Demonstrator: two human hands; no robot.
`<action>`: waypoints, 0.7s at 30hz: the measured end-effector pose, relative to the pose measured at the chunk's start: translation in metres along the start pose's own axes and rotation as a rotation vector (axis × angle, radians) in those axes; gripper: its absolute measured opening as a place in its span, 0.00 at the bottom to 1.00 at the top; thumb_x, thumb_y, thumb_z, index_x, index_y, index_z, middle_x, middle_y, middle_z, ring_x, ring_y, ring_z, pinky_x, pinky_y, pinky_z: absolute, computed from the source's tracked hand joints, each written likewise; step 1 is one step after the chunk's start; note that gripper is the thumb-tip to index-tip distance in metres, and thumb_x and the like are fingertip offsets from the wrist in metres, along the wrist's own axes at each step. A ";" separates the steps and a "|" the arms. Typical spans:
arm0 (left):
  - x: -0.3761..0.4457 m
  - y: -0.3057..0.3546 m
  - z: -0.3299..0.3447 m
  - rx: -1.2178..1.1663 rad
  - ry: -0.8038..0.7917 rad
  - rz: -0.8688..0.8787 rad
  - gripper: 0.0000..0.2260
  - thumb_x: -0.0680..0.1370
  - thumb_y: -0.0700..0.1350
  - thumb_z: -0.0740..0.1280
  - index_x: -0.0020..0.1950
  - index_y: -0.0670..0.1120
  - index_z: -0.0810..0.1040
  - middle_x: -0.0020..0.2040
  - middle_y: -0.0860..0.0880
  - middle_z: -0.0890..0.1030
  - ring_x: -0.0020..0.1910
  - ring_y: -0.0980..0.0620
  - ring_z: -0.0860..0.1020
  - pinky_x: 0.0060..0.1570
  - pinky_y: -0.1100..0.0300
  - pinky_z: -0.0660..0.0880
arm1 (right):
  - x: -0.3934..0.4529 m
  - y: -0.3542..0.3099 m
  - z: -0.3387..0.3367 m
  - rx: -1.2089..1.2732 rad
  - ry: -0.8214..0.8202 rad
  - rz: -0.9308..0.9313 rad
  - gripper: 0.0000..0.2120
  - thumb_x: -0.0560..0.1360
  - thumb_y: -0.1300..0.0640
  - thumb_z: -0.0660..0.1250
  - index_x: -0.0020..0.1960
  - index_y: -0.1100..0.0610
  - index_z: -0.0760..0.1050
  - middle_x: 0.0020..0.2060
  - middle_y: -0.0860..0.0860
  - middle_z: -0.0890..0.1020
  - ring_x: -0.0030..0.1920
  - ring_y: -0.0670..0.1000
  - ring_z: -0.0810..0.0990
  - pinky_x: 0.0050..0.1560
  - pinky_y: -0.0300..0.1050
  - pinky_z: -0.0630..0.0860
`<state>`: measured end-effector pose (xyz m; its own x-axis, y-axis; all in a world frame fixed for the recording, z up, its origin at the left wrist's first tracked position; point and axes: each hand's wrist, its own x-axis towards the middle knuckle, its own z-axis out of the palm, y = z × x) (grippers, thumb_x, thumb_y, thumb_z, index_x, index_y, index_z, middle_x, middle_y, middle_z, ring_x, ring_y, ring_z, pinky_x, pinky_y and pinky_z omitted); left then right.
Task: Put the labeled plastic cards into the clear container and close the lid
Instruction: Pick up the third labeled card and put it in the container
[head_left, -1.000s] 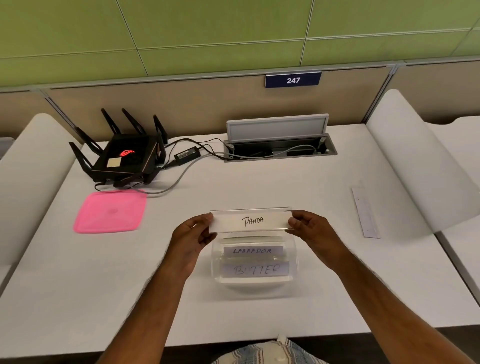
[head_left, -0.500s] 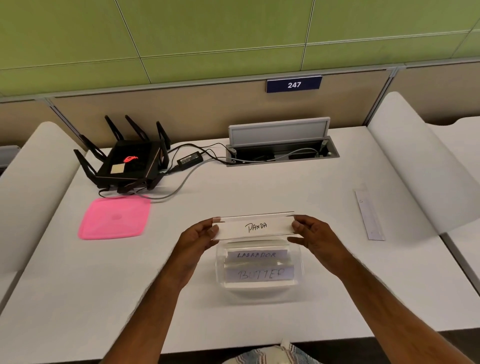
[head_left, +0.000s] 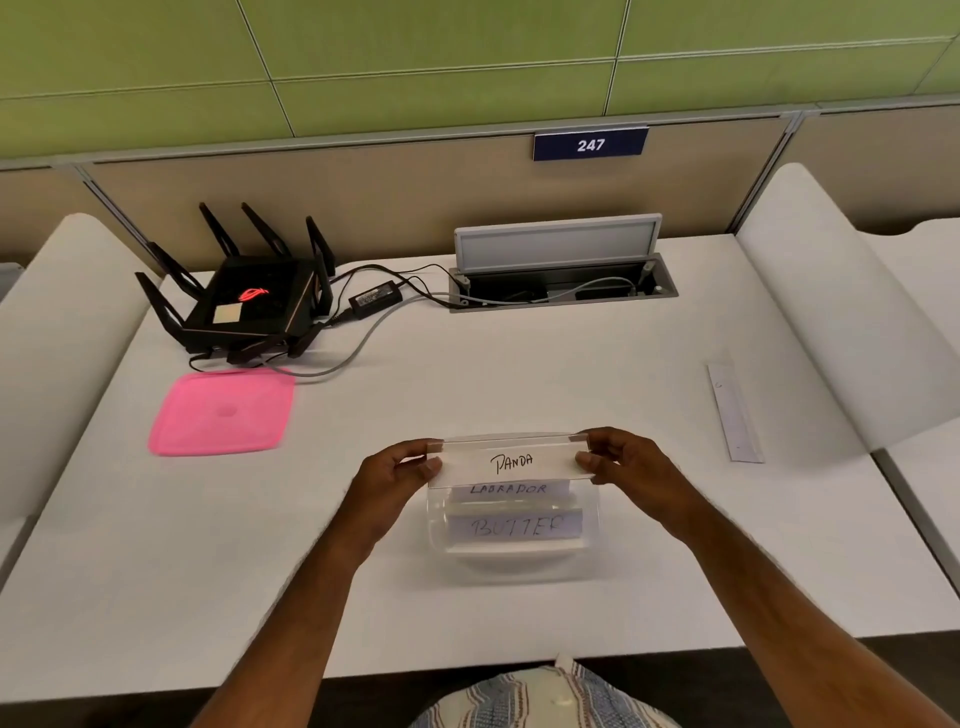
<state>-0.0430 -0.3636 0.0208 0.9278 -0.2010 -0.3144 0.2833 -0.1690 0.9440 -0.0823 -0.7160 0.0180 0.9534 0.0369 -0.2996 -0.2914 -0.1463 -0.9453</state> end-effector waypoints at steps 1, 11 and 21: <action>0.000 -0.004 0.000 0.022 -0.004 0.001 0.10 0.80 0.44 0.73 0.60 0.54 0.85 0.58 0.58 0.86 0.59 0.60 0.83 0.59 0.65 0.76 | -0.002 0.001 -0.001 -0.053 -0.001 -0.006 0.14 0.73 0.45 0.77 0.58 0.43 0.83 0.50 0.42 0.86 0.51 0.44 0.84 0.49 0.37 0.80; -0.004 -0.020 -0.003 0.451 -0.011 -0.012 0.11 0.75 0.57 0.76 0.57 0.64 0.83 0.60 0.64 0.82 0.58 0.61 0.77 0.55 0.61 0.75 | -0.009 0.006 -0.007 -0.407 -0.036 -0.023 0.10 0.74 0.47 0.77 0.54 0.42 0.82 0.49 0.40 0.85 0.50 0.41 0.83 0.48 0.33 0.71; -0.006 -0.030 0.002 0.923 -0.010 0.287 0.13 0.72 0.54 0.79 0.55 0.58 0.85 0.55 0.59 0.79 0.63 0.58 0.75 0.66 0.61 0.59 | -0.016 0.018 -0.001 -0.939 -0.048 -0.106 0.18 0.72 0.40 0.75 0.60 0.41 0.80 0.53 0.43 0.77 0.56 0.46 0.75 0.61 0.43 0.61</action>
<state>-0.0571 -0.3595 -0.0057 0.9285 -0.3606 -0.0887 -0.2605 -0.8027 0.5366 -0.1024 -0.7206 0.0063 0.9609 0.1333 -0.2427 -0.0010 -0.8748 -0.4844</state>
